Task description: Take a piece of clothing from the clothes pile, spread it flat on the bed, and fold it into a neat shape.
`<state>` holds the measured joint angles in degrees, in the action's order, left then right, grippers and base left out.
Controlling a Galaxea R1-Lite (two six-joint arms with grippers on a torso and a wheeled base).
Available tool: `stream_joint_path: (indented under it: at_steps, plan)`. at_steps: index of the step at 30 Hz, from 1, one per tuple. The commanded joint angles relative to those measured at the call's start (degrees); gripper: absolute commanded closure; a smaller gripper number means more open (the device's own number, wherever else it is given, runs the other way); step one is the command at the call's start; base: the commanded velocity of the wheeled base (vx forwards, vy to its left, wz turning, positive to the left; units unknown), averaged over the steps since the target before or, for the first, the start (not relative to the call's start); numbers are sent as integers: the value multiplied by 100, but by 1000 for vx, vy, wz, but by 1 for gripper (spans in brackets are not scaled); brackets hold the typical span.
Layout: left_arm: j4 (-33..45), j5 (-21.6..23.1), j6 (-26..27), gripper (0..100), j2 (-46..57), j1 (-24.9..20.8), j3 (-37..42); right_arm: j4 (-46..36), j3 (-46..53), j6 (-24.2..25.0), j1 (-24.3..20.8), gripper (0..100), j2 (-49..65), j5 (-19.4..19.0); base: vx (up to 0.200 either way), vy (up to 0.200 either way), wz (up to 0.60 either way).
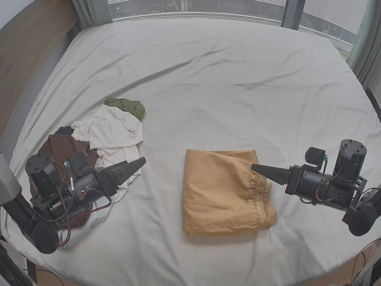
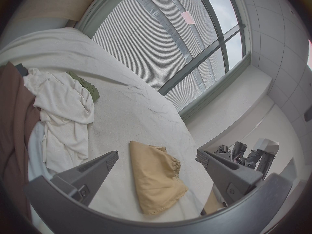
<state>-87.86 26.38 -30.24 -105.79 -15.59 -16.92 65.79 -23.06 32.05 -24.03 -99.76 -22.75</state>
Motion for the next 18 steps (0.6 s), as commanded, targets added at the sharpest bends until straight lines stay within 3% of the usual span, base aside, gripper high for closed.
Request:
stream_joint_path:
  at_steps: [1, 6, 8, 12, 14, 18]
  plan:
    - [5, 7, 150, 0, -56, 56, 259, -93, 136, -155, 65, 0, -202, -10, 0, 0, 0]
    - [-56, 34, 748, 0, -302, 109, 655, -541, 136, -384, 100, 0, -193, -10, 0, 0, 0]
    - [-65, 43, 1442, 0, -504, 162, 963, -866, 136, -691, 285, 0, -202, -2, 0, 0, 0]
    - [-65, 174, 2172, 0, -724, 294, 1191, -1121, 144, -1069, 575, 0, -264, -2, 0, 0, 0]
    - [-65, 324, 2840, 0, -961, 425, 1358, -1262, 153, -1342, 838, 0, -378, 7, 0, 0, 0]
    - [-65, 447, 3420, 0, -1234, 548, 1551, -1420, 188, -1491, 1049, 0, -615, 16, 0, 0, 0]
